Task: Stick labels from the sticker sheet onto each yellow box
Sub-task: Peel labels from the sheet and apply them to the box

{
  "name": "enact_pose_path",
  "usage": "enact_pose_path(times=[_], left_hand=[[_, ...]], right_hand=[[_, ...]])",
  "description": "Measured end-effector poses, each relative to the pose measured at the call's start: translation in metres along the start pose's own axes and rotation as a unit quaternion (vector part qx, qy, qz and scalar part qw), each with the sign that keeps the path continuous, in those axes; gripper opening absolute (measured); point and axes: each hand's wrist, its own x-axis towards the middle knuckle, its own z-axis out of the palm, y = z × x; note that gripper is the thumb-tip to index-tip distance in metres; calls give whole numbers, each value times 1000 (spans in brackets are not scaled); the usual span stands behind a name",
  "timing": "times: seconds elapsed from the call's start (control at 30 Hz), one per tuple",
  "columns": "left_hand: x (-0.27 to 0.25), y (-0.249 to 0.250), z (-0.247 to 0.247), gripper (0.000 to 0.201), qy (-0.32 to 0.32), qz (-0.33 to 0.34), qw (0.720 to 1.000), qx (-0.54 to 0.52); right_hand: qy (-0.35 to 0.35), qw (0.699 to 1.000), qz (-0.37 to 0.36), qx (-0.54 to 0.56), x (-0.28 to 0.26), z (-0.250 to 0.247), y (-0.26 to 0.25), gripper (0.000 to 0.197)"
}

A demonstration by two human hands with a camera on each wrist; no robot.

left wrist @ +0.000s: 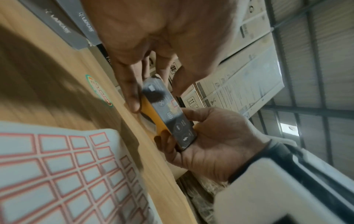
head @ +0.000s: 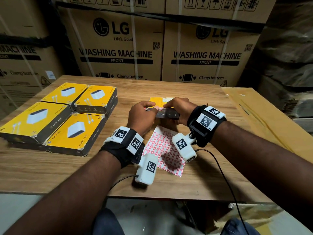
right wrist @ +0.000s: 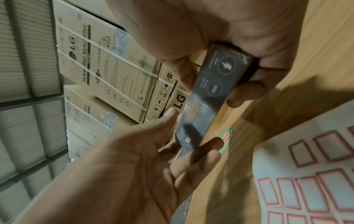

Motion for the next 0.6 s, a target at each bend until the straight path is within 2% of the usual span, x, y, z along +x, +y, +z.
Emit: enact_pose_path(times=[0.07,0.2,0.27,0.37,0.43,0.53,0.6], left_hand=[[2,4,-1,33,-8,-54,998,-42],[3,13,-3,58,-54,-117,987,-100],[2,17,-3,50,-74,-133,983,-107],[-1,21,-4,20,-97,-168,972,-134],[-2,22,-7,10,-93,-183,968,-148],[-3,21,-11,11,-84,-179,967,-158],[-3,20,-10,12,-89,-161,973,-137]], right_hand=[[13,1000,-28,0,0,1,-2,63],[-32,997,-67,-5,-1,-4,-6,50],[-49,995,-86,-21,-2,-7,-5,48],[-51,991,-113,-45,-2,-8,-1,51],[-58,990,-119,-55,-4,-10,1,53],[-79,990,-107,-44,-8,-11,5,58],[-88,988,-109,-59,-10,-9,8,72]])
